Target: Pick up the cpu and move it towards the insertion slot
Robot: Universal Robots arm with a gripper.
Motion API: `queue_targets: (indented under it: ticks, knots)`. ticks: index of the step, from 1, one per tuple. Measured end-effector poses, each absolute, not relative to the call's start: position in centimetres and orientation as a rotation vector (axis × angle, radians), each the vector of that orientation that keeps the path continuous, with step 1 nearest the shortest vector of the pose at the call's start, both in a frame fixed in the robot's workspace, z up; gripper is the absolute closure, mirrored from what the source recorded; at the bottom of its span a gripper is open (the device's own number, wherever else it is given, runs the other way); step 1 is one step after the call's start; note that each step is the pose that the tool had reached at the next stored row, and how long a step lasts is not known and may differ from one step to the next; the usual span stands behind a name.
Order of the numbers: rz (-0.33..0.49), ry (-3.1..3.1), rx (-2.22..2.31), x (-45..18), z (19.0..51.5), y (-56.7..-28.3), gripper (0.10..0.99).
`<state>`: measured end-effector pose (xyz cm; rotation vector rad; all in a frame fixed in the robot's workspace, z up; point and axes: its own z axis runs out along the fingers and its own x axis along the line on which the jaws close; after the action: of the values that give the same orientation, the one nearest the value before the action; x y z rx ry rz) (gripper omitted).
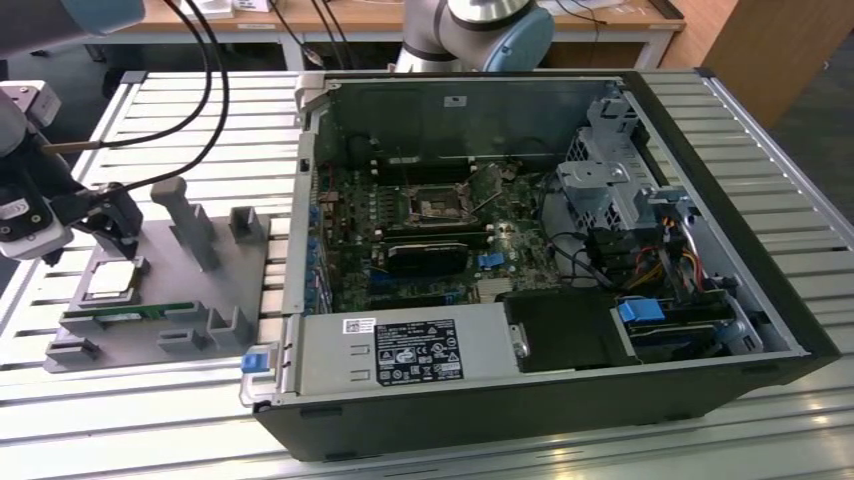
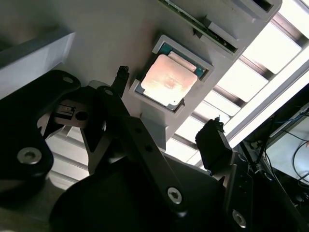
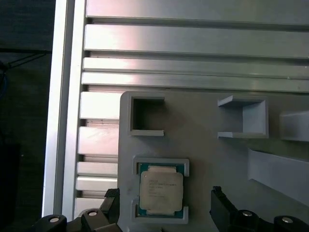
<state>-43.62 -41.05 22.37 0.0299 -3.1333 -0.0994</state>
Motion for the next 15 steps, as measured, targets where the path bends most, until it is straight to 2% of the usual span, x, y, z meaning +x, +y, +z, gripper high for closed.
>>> queue_targets:
  ticks: [15]
  knots:
    - [-0.097,-3.133,0.03,-43.7,21.0,-41.1,0.251]
